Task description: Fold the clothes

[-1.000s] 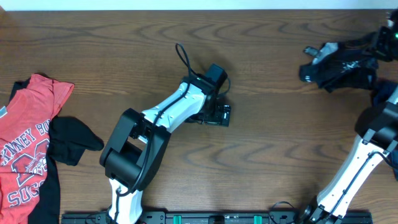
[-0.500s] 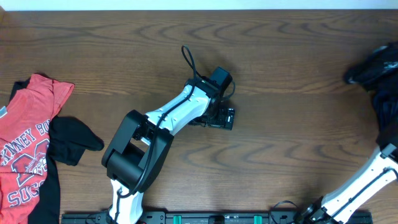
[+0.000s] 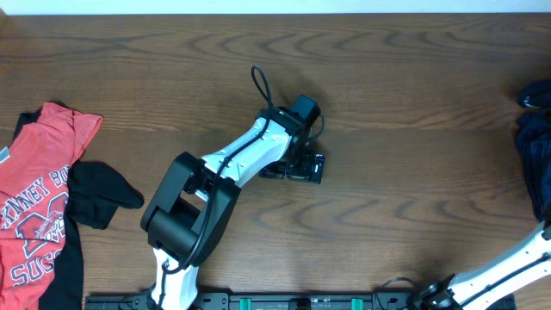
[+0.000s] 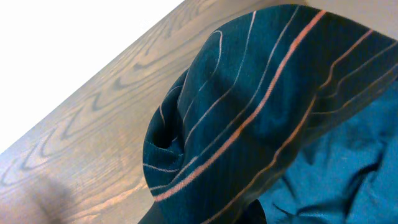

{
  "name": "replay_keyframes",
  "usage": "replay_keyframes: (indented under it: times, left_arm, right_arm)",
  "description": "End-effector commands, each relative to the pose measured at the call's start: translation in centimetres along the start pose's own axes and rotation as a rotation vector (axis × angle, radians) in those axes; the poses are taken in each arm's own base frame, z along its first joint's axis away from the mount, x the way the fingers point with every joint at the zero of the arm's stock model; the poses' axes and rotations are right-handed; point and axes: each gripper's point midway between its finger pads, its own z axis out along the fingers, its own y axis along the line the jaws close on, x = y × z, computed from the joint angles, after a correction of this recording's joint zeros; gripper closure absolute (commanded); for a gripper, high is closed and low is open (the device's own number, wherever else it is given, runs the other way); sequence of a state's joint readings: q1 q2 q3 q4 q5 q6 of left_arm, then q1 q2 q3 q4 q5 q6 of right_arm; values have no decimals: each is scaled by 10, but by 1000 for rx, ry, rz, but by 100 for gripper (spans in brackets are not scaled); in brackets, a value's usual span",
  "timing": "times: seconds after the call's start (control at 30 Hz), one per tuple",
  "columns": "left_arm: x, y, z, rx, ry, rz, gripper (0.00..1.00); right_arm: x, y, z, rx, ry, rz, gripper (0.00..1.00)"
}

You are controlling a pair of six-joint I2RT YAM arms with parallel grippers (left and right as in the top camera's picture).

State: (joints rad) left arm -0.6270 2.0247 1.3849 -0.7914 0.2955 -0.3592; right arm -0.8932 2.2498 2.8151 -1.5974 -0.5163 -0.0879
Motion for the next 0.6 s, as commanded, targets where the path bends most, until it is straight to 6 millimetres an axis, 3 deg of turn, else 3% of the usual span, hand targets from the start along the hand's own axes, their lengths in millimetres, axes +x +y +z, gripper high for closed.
replay_keyframes:
  times: [0.0, 0.17, 0.27, 0.43, 0.57]
  left_arm:
    - [2, -5, 3, 25, 24, -7, 2]
    - [3, -6, 3, 28, 28, -8, 2]
    - [3, -6, 3, 28, 28, -13, 2]
    - [3, -6, 3, 29, 29, -23, 2]
    - [4, -13, 2, 68, 40, -21, 2]
  right_arm:
    - [-8, -15, -28, -23, -70, -3, 99]
    - [-9, -37, -52, -112, -130, -9, 99]
    - [-7, -54, -55, -134, -140, 14, 99]
    - [2, -67, -29, -234, -96, 33, 99]
    - [13, -73, 12, -292, -18, 47, 98]
